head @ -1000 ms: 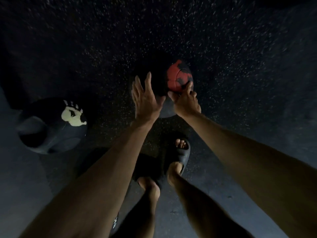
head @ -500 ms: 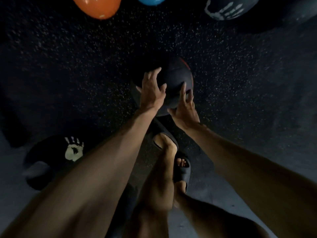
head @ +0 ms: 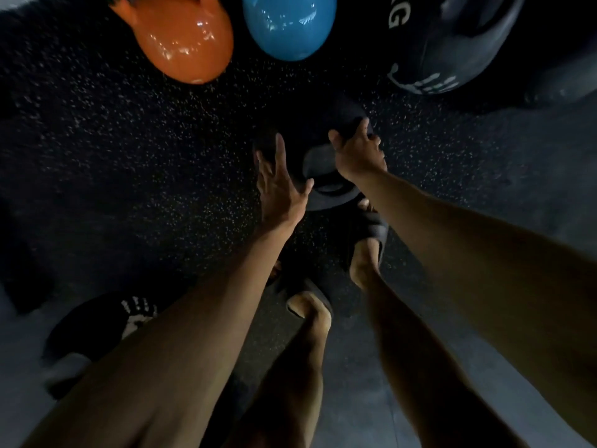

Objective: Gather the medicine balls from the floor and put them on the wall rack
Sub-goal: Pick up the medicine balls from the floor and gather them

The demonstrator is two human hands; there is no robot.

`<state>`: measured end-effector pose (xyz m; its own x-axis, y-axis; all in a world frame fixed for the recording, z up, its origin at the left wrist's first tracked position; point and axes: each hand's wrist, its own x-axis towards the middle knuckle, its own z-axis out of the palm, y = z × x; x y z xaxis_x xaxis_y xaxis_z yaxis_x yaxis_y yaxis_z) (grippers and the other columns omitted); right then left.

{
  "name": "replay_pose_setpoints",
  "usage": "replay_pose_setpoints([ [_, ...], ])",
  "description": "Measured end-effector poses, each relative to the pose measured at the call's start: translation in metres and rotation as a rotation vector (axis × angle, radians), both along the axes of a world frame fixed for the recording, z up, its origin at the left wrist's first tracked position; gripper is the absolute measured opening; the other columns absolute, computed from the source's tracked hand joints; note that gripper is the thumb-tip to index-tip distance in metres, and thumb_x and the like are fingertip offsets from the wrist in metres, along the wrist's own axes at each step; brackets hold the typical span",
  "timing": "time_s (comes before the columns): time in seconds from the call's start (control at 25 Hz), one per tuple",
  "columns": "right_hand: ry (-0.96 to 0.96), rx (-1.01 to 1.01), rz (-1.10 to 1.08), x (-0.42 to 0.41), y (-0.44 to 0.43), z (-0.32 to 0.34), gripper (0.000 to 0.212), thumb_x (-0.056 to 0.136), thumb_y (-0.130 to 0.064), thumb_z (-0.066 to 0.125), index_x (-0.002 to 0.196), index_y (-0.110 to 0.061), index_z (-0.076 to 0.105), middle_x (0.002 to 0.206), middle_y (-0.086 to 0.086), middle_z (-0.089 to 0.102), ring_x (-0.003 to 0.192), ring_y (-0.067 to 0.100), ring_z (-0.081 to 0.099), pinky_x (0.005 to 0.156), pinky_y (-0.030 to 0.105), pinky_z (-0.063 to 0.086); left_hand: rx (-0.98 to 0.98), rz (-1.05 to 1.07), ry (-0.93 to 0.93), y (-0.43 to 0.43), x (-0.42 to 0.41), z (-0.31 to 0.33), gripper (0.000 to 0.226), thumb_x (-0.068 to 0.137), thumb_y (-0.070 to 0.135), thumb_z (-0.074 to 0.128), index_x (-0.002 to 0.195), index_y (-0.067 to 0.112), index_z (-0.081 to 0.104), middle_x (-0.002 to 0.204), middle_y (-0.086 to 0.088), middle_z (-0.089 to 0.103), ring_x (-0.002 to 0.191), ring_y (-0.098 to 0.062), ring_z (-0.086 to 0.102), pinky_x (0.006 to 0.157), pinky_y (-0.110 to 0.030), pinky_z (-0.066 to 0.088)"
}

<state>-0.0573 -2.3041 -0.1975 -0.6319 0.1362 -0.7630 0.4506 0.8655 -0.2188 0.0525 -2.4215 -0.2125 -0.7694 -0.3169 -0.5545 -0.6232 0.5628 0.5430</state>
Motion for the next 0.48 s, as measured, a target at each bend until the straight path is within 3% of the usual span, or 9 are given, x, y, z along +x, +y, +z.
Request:
replay_pose_setpoints([
  [0.2, 0.168, -0.024, 0.073, -0.053, 0.010, -0.009, 0.068, 0.099, -0.051, 0.043, 0.154, -0.017, 0.025, 0.148, 0.023, 0.037, 0.134, 0.042, 0.041, 0.108, 0.049, 0.036, -0.088, 0.132, -0.037, -0.005, -0.107, -0.005, 0.077, 0.094, 0.052, 0.055, 0.157, 0.034, 0.015, 0.164, -0.020, 0.011, 0.149, -0.040, 0.017, 0.118, -0.054, 0.020],
  [0.36, 0.188, -0.145, 0.178, -0.047, 0.016, -0.009, 0.069, 0.098, -0.050, 0.046, 0.157, -0.029, 0.016, 0.149, 0.018, 0.035, 0.131, 0.038, 0.044, 0.101, 0.047, 0.042, -0.063, 0.173, 0.145, -0.039, -0.134, -0.007, 0.071, 0.094, 0.046, 0.054, 0.151, 0.010, 0.033, 0.156, -0.017, 0.034, 0.143, -0.032, 0.034, 0.118, -0.047, 0.029],
  [0.48, 0.123, -0.169, 0.224, -0.042, 0.005, -0.008, 0.073, 0.099, -0.051, 0.046, 0.158, -0.032, 0.007, 0.152, 0.025, 0.029, 0.135, 0.041, 0.041, 0.100, 0.052, 0.045, -0.102, 0.138, 0.113, -0.043, -0.114, -0.008, 0.077, 0.094, 0.043, 0.059, 0.152, 0.004, 0.027, 0.156, -0.021, 0.030, 0.145, -0.035, 0.029, 0.119, -0.044, 0.027],
])
